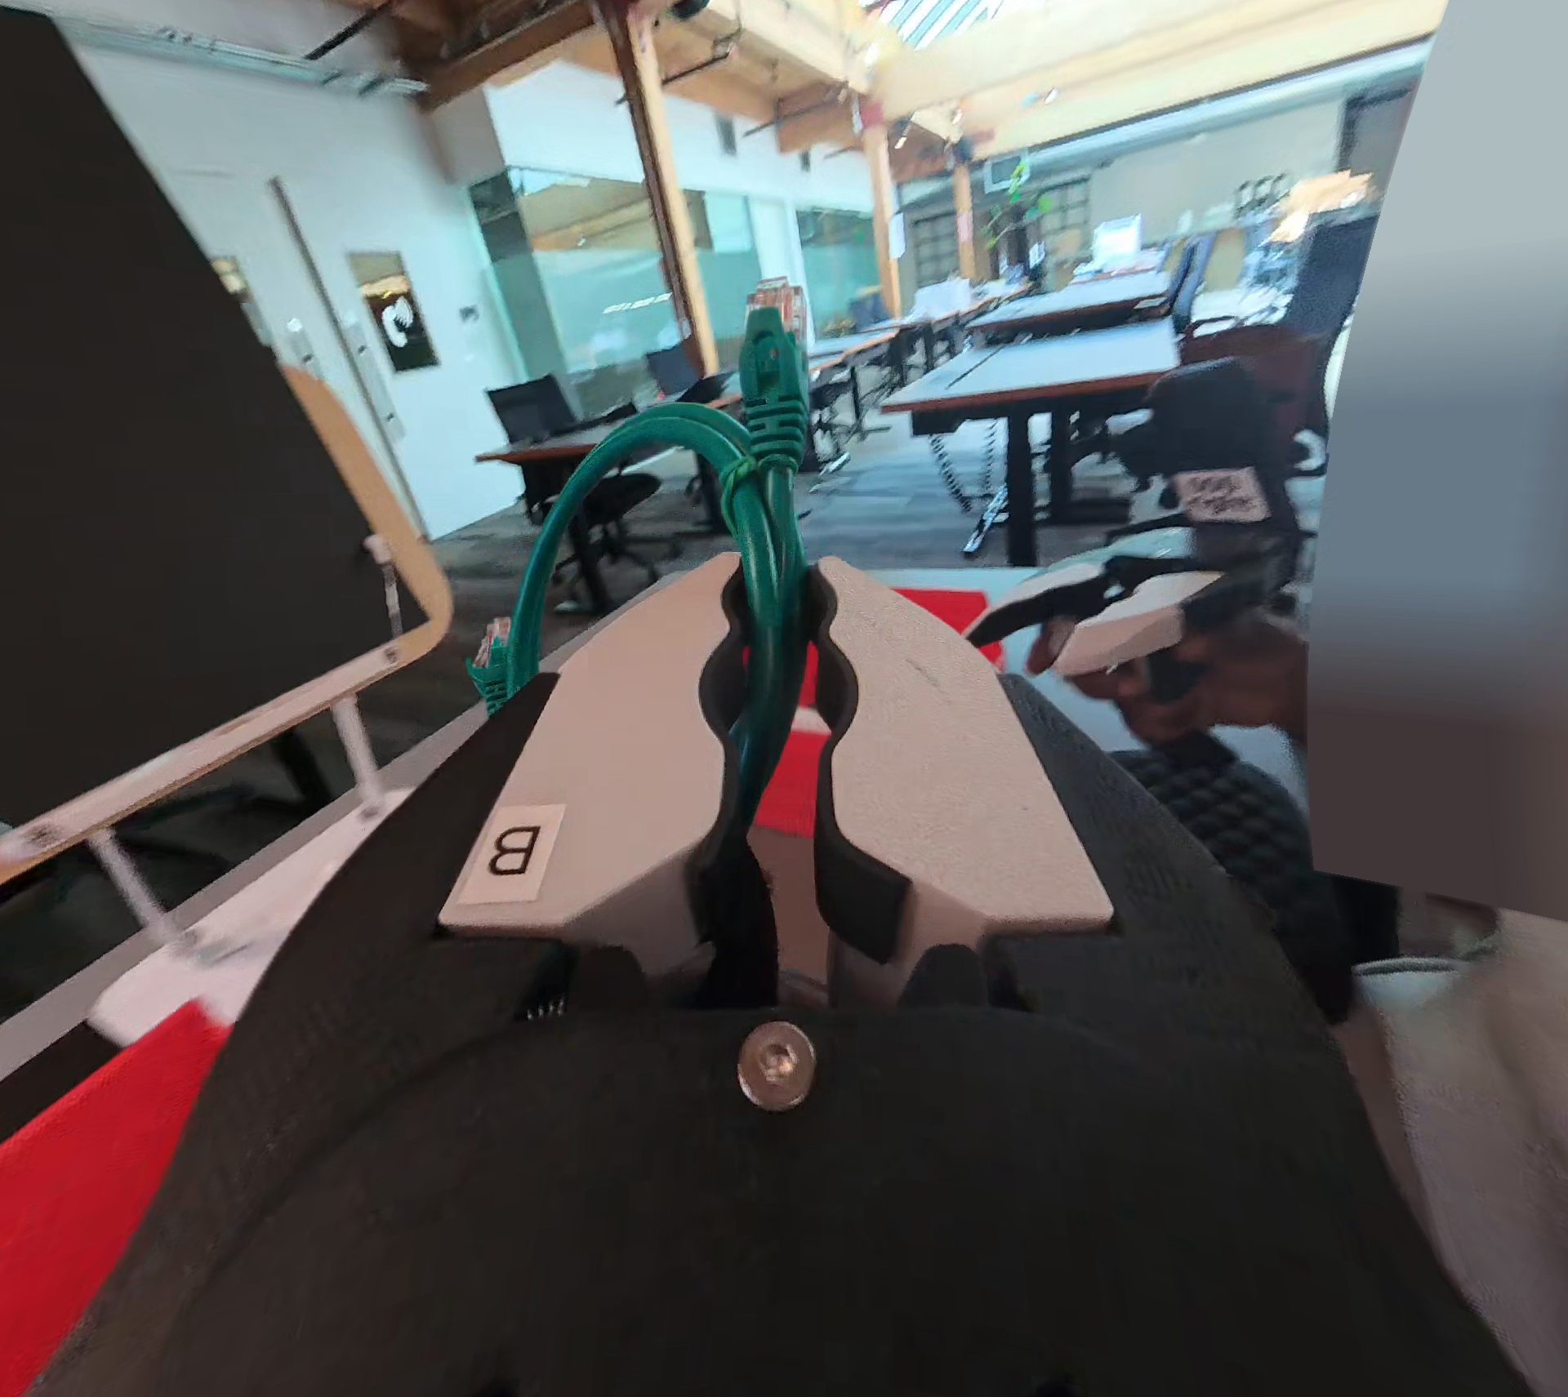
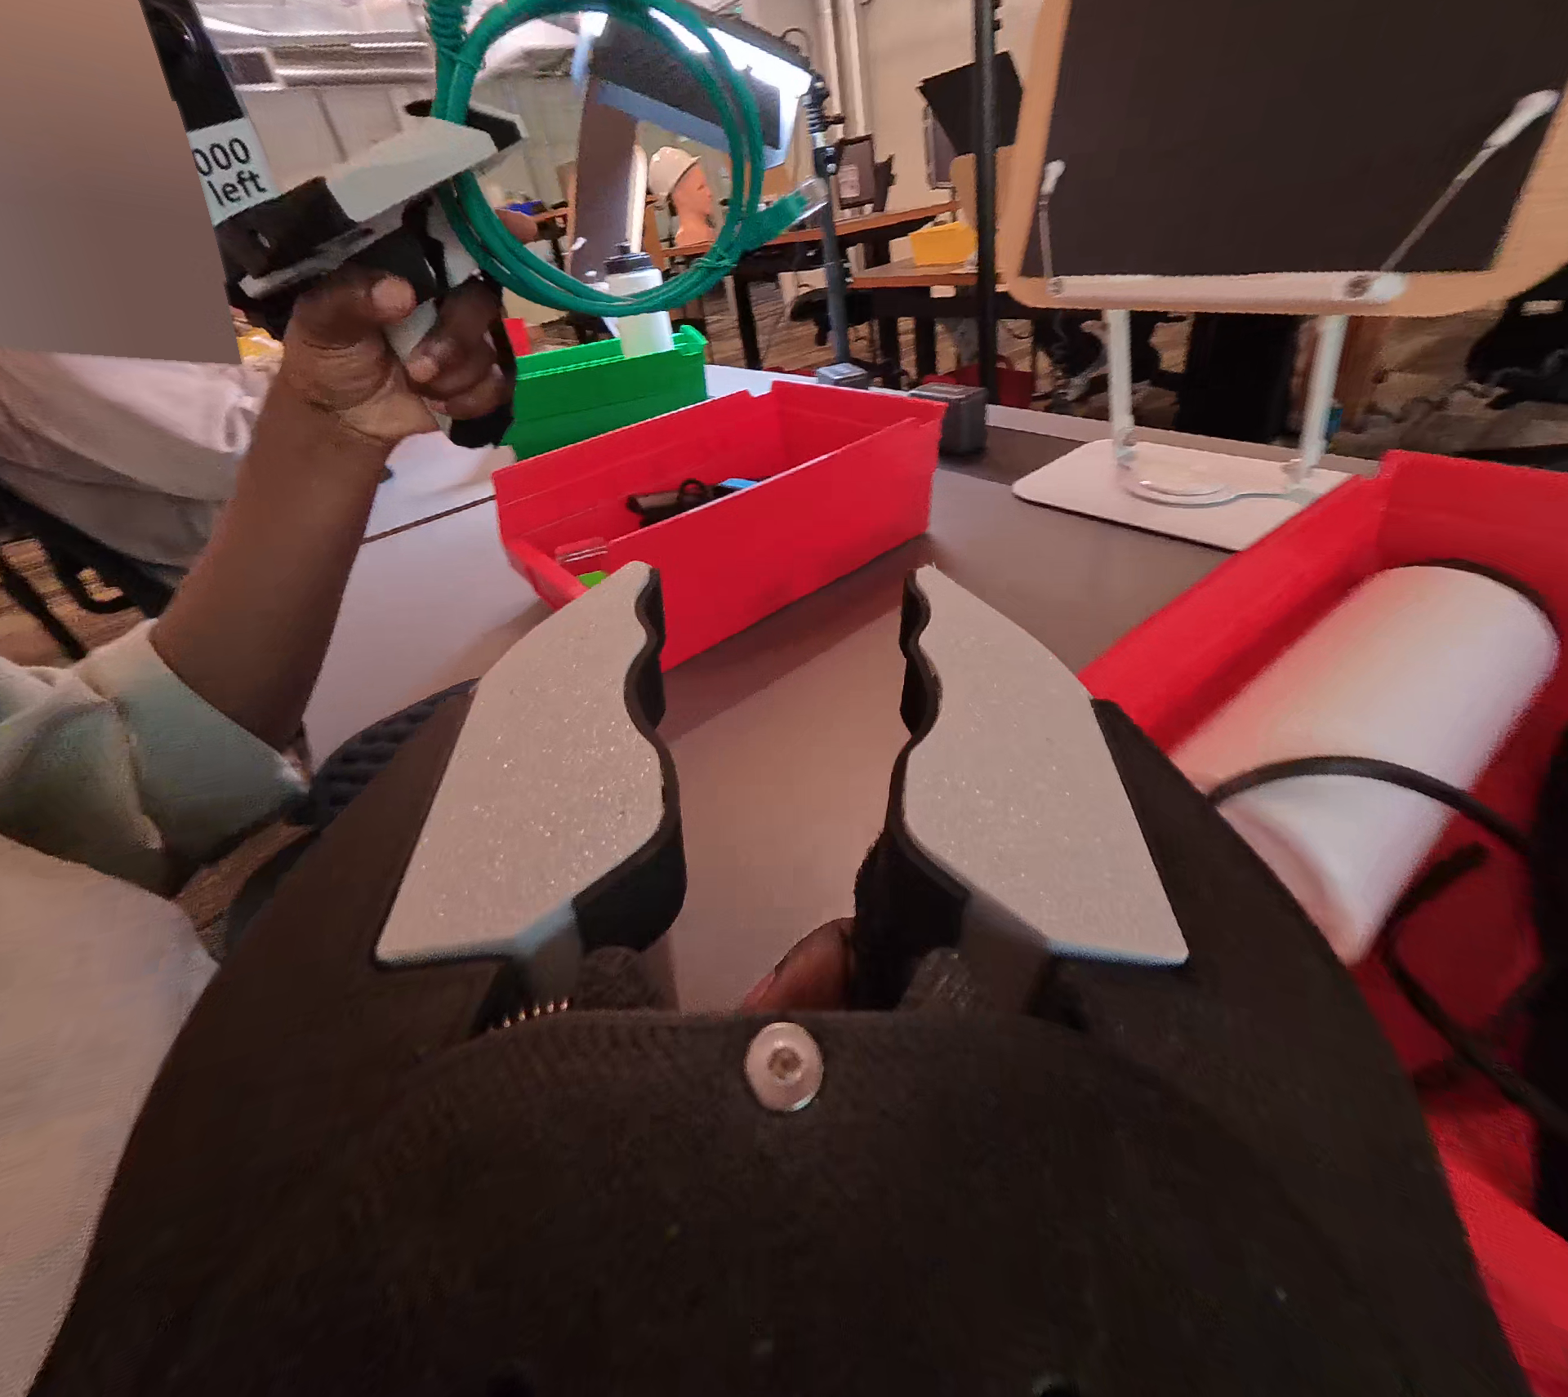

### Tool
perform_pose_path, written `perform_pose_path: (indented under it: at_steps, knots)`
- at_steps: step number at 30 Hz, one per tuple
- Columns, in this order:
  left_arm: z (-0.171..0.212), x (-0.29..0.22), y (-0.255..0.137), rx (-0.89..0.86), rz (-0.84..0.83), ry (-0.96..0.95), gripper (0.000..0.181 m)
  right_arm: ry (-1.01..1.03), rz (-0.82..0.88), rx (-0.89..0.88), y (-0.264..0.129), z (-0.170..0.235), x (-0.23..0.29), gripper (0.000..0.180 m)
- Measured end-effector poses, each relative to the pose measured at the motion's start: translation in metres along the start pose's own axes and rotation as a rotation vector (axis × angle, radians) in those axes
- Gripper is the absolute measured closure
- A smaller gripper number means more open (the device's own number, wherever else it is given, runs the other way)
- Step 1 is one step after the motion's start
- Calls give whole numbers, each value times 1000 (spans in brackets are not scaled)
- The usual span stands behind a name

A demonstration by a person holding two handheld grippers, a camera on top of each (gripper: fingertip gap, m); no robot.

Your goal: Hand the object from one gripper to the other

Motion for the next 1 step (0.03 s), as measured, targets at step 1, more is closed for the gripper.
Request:
perform_pose_path:
  at_steps: [1]
  knots:
    - [2, -10, 2, -22, 36, -12, 169, 8, -27, -5, 5, 1, 5, 126]
Point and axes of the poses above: each gripper's, where its closed fingertips meet, y out along the fingers, z out of its underside, x = y × z across the jaws, the point moved 6 cm from there along -y, back along the fingers, and after that the axes turned 13 degrees about -y, right-handed, at the moved point
